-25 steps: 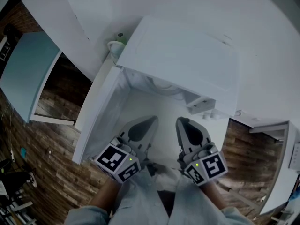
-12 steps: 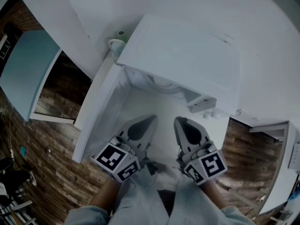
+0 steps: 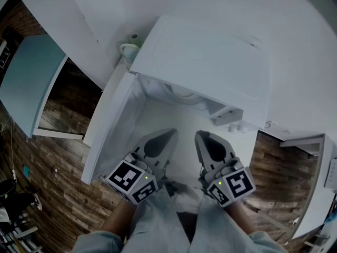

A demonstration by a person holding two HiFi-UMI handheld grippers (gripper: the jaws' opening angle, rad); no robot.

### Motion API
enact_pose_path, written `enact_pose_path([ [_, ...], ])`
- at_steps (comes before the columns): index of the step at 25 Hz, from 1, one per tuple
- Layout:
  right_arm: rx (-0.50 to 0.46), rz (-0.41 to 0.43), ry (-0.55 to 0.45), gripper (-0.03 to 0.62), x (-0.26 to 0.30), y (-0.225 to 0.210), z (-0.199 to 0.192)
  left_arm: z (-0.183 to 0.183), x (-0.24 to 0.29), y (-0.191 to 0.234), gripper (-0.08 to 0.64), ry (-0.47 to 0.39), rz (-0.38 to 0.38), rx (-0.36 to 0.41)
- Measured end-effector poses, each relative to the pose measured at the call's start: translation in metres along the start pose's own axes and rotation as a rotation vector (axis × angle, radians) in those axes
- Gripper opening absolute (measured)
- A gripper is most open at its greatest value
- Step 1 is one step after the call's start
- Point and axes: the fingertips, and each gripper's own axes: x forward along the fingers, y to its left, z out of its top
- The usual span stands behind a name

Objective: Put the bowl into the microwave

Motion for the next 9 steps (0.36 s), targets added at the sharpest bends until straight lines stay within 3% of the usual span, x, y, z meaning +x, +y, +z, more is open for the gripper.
enact_pose_path([
  [9,0.021,0.008,0.009,0.002,0.0017,-0.0023,-0.0044,-0.0052,0.0054,-0.0036,-0.002,0.023,-0.023,0.003],
])
